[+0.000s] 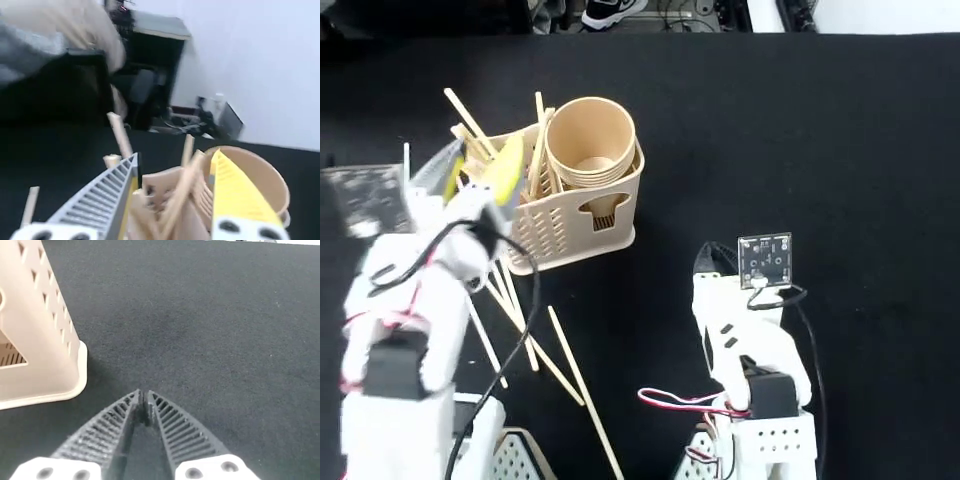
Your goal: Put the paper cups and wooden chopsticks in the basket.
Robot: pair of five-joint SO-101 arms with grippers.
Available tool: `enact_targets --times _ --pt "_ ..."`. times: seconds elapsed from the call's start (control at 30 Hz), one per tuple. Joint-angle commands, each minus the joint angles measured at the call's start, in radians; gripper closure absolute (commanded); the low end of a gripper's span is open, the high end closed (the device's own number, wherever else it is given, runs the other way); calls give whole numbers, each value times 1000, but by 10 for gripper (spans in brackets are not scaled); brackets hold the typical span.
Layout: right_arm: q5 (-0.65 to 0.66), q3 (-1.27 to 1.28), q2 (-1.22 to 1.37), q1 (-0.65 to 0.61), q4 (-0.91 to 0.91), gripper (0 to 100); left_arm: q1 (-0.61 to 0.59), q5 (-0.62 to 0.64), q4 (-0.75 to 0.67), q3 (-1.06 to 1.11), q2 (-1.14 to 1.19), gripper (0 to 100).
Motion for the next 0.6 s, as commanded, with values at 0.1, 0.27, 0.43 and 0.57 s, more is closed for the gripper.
enact_targets --times 0.1,0.27,0.43,0.57 --pt "11 -4 -74 9 2 979 -317 -2 292 -320 146 765" --pt "11 -4 -74 8 2 979 -441 -137 365 -404 517 765" --pt "11 -4 -74 8 2 979 -490 -299 362 -501 868 765" --pt "11 -4 -74 8 2 979 -513 -362 339 -605 1129 765"
